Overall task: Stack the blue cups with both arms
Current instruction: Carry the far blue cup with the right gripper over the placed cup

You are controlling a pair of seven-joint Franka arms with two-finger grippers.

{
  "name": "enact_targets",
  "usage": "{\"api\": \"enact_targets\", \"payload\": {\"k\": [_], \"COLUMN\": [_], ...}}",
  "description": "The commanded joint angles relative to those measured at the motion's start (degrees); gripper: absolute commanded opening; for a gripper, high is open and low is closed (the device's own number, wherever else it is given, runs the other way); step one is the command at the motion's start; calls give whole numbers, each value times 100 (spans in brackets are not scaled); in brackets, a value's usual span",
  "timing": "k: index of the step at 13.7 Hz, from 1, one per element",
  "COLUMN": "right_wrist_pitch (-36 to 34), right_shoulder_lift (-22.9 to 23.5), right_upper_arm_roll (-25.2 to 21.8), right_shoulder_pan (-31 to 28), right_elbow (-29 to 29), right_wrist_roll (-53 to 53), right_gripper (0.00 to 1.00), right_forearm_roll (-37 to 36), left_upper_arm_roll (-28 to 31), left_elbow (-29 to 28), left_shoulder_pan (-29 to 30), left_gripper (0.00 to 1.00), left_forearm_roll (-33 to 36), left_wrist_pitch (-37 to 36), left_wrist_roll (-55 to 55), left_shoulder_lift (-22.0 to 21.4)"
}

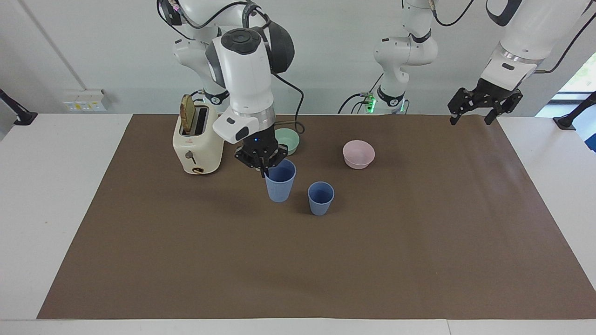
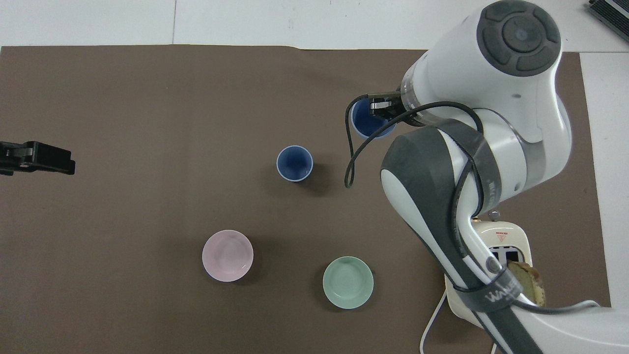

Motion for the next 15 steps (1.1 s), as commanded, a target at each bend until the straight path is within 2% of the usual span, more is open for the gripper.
{"api": "enact_targets", "payload": {"k": [1,3,8,11,15], "right_wrist_pitch": [169,335,503,890,890], "right_shoulder_lift": [62,307,536,590,564], "right_upper_arm_roll": [-9,-35,-9,0,8], "right_shoulder_pan": [256,616,881,872,873], "right_elbow": [-50,11,91,-75,-340], "right_wrist_roll": [607,1029,1391,1383,1365], "right_gripper": [0,0,0,0,0], "right_forearm_roll": [-15,-85,38,90,90], "left_upper_arm_roll": [-11,-11,-11,-11,-11], "left_elbow": [47,47,47,47,47], "left_shoulder_pan": [63,63,63,63,63], "left_gripper": [100,100,100,100,100], "left_forearm_roll": [-77,-77,-77,-77,-77], "left_wrist_pitch": [-95,-95,-95,-95,-95], "left_wrist_roll": [49,49,49,49,49], "left_shoulder_lift": [-3,-3,-3,-3,-3]}}
